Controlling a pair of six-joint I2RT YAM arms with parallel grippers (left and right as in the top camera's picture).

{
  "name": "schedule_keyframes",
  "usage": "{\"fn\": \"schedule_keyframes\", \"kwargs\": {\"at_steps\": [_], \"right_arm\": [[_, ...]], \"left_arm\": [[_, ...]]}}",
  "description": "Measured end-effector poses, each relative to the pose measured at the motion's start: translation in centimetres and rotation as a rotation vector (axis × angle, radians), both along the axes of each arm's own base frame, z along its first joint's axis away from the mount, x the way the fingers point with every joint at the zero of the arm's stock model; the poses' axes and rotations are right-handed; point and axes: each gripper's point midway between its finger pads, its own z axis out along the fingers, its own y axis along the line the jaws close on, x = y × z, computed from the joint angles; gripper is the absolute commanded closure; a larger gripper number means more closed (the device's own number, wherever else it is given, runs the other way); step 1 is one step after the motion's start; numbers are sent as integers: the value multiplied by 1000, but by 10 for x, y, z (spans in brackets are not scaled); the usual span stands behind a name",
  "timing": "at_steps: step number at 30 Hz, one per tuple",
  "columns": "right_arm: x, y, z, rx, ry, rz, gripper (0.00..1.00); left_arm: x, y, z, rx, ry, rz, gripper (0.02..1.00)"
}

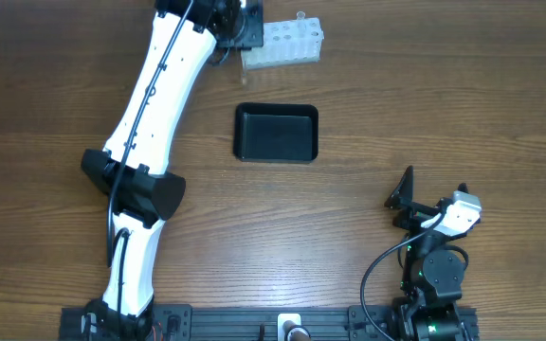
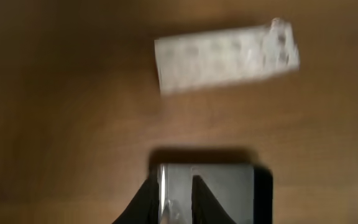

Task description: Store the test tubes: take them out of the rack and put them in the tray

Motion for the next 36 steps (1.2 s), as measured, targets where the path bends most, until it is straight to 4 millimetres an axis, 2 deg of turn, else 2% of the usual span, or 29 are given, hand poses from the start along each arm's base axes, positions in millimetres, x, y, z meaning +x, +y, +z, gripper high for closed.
{"fn": "schedule_keyframes", "kwargs": {"at_steps": [6,11,18,28,36], "right_arm": [[0,0,0,0,0,0,7],[0,0,0,0,0,0,7],[0,0,0,0,0,0,7],[0,0,0,0,0,0,9],[0,0,0,0,0,0,7]], "left_arm": [[-31,-9,-16,-49,159,-39,980],[-53,-10,-47,-41,327,-49,982],[-51,-17,-93,-28,434,-48,982],[-50,-19,-137,-1,518,-41,980],[-46,-21,-161,9,543,-38,978]]}}
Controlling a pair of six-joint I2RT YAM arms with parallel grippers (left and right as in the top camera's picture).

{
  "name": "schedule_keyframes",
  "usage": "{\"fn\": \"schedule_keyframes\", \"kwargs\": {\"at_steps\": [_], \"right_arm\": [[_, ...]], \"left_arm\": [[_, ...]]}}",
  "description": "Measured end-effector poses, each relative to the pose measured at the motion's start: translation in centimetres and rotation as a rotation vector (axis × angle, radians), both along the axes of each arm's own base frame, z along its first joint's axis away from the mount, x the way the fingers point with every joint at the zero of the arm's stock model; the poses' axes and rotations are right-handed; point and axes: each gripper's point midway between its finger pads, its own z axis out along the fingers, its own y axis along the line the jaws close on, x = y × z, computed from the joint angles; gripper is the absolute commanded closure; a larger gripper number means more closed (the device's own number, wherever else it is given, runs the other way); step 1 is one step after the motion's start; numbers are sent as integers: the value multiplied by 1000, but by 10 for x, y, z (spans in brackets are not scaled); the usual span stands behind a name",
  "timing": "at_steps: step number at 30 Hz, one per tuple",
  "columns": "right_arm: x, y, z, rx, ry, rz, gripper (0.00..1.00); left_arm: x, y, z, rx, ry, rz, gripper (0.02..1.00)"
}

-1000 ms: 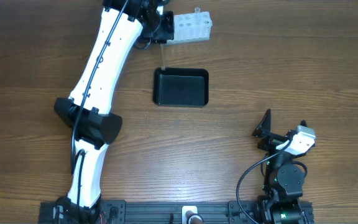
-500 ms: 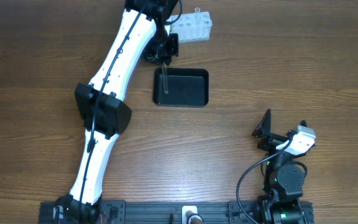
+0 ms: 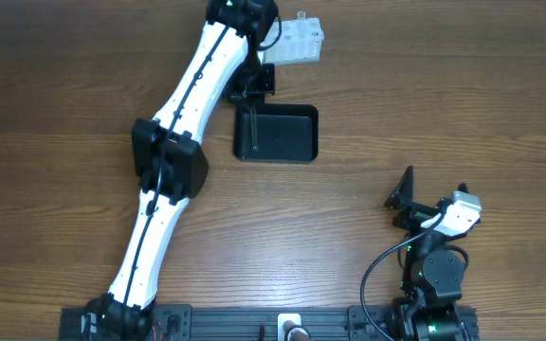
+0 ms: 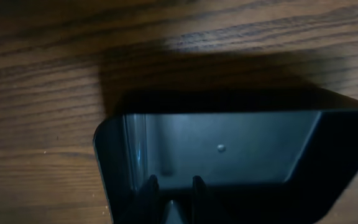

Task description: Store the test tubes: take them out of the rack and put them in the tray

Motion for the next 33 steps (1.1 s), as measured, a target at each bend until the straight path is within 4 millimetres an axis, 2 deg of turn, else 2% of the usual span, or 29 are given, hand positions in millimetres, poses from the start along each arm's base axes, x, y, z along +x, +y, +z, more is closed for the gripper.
{"fn": "schedule_keyframes", "kwargs": {"at_steps": [13,21,23,27,33], "right_arm": [[0,0,0,0,0,0,7],[0,0,0,0,0,0,9],[0,0,0,0,0,0,9],[0,0,0,0,0,0,7],[0,0,0,1,0,0,9]], "left_arm": [[1,-1,-19,10,22,-8,982],[3,-2,-37,17,38,-9,974],[6,-3,-38,12,27,-9,936],[9,-4,-39,7,17,-12,794],[8,-6,-39,6,15,-18,695]]}}
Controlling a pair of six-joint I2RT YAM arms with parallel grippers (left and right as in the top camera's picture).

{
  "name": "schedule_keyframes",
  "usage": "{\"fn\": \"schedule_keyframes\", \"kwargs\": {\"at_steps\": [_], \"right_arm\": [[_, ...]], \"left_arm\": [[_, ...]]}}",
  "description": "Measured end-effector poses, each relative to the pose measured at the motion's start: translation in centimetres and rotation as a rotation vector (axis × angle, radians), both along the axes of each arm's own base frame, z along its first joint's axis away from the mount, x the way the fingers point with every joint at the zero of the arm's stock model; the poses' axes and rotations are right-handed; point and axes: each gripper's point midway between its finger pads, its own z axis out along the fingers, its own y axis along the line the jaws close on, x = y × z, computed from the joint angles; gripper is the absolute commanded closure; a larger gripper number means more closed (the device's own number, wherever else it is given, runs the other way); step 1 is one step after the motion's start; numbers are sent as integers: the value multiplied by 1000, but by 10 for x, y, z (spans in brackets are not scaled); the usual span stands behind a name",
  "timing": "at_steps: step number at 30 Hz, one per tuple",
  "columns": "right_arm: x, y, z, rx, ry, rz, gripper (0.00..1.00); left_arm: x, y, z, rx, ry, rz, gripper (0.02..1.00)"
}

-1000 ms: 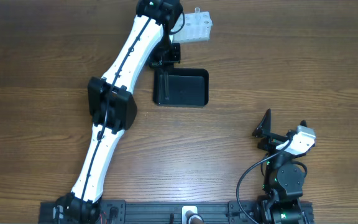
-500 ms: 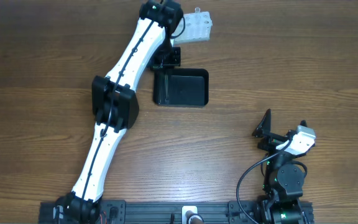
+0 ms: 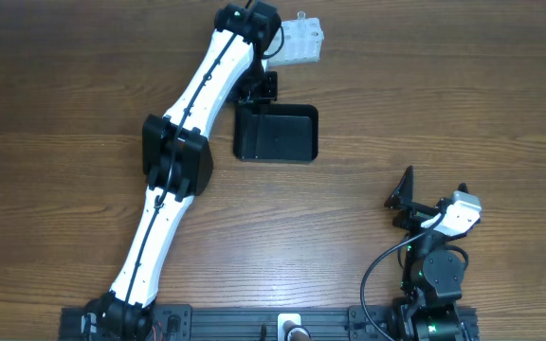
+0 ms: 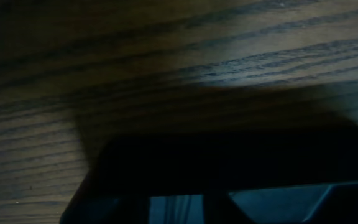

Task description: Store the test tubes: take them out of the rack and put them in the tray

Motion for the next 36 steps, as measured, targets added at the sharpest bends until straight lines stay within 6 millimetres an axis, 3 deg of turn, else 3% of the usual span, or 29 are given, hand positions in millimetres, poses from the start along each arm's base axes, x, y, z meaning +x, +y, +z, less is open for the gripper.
{"fn": "schedule_keyframes", "kwargs": {"at_steps": [9,11,14,17,21,26,36], "right_arm": [[0,0,0,-1,0,0,7],[0,0,0,0,0,0,9],[0,0,0,0,0,0,7],[0,0,0,-1,0,0,9],[0,0,0,-1,0,0,9],[0,0,0,-1,0,0,7],[0,0,0,-1,0,0,7]], "left_arm": [[-5,-9,0,0,-1,-20,660],[-6,-11,3,-2,-6,-26,588],[-5,-15,15,-14,-30,-38,323],[-1,-18,44,-43,-90,-34,253],[13,-20,98,-108,-234,-15,121],[27,-12,164,-143,-415,39,82],[24,20,242,-95,-640,102,64]]}}
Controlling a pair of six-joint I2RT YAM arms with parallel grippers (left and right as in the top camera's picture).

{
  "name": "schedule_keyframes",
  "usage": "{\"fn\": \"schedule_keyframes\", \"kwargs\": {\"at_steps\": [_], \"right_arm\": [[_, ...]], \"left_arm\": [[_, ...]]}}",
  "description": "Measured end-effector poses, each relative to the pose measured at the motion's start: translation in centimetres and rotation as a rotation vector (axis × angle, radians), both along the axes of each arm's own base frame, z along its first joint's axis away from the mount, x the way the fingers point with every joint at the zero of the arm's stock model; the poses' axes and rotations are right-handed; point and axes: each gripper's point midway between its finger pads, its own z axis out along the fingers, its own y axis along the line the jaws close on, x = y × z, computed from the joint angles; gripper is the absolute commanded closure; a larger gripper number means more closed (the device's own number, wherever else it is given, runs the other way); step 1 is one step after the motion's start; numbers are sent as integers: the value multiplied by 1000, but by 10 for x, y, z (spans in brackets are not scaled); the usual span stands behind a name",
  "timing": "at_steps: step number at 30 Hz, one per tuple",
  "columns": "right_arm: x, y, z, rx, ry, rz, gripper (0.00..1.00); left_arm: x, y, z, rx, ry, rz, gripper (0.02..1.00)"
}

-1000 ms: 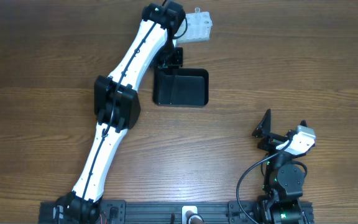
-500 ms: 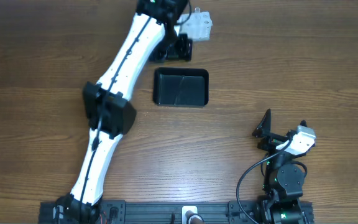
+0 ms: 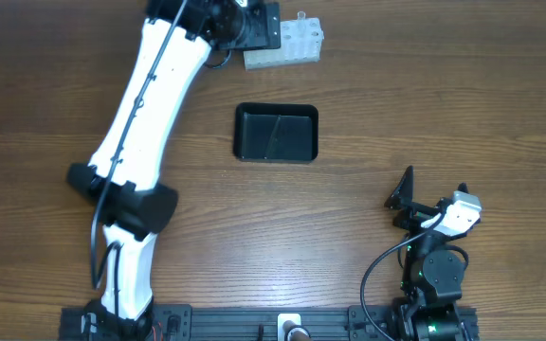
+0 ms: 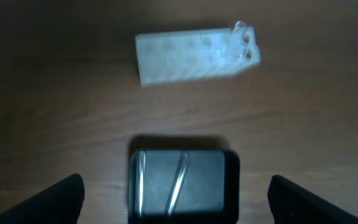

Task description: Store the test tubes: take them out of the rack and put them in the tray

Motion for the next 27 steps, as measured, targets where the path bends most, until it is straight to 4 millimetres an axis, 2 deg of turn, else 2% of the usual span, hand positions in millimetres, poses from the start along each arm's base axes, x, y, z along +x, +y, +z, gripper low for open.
{"fn": "schedule_keyframes", "kwargs": {"at_steps": [2,6,12,17,24,27], "right_arm": [[0,0,0,0,0,0,9],[0,0,0,1,0,0,7],[0,0,0,0,0,0,7],[0,0,0,0,0,0,9],[0,0,0,0,0,0,7],[0,0,0,0,0,0,9]], "left_arm": [[-2,5,12,-9,-42,9,20],[-9,15,28,-32,-111,29,20],[-30,42,25,-33,-164,70,23],[-61,80,15,28,-163,134,20],[-73,111,42,4,-369,203,20],[-81,127,46,-10,-453,231,20]]}}
